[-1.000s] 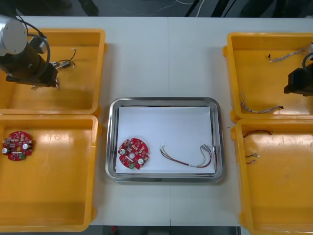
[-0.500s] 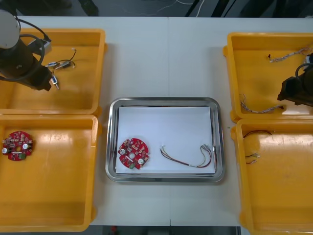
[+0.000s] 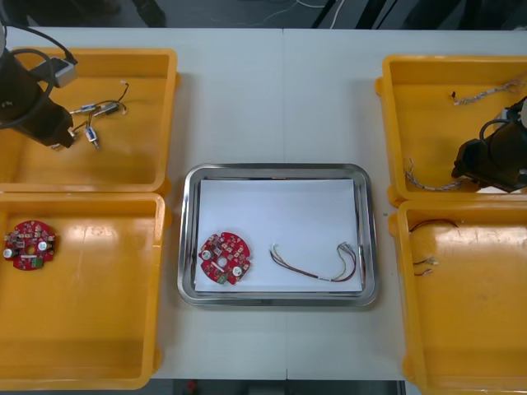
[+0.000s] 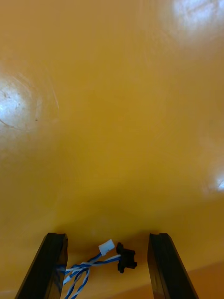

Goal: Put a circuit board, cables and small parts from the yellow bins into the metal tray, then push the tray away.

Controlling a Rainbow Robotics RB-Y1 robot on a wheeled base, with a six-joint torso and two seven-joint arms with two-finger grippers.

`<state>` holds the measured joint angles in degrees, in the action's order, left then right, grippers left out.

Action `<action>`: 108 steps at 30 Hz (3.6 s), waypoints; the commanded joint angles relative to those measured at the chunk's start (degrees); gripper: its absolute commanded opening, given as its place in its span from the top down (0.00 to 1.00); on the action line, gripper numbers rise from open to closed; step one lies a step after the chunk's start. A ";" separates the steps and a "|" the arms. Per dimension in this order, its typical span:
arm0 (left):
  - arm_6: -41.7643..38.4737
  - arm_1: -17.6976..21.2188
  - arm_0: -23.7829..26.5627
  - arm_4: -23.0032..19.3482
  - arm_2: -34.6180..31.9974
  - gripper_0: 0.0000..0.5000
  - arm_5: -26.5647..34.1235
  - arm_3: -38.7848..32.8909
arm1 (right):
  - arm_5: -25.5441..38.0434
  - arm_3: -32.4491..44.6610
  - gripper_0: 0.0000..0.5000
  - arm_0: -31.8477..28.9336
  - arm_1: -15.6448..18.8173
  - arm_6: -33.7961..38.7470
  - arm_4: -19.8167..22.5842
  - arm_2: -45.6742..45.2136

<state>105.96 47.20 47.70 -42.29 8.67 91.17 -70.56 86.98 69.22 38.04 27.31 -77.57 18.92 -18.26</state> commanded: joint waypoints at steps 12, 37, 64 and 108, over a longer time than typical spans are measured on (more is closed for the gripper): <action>29.04 1.66 8.73 -1.22 -3.49 0.00 -2.67 13.08 | -3.23 0.57 1.00 -2.80 -1.03 1.45 -0.28 1.29; 44.07 -6.51 10.84 2.30 -7.53 0.00 -18.93 27.75 | 4.86 0.65 1.00 4.41 2.22 0.40 -0.46 -0.99; 45.56 -7.65 10.48 4.23 -4.98 0.00 -23.23 31.71 | 8.55 0.57 1.00 13.46 5.04 -1.89 -5.20 -2.13; 13.48 -1.68 4.33 4.23 -1.73 1.00 -2.49 3.06 | -4.98 -19.83 1.00 23.57 8.46 -4.35 -9.34 -1.96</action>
<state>131.98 42.53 53.71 -38.24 6.78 85.83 -60.54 82.47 49.11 58.50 33.00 -79.12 10.15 -19.00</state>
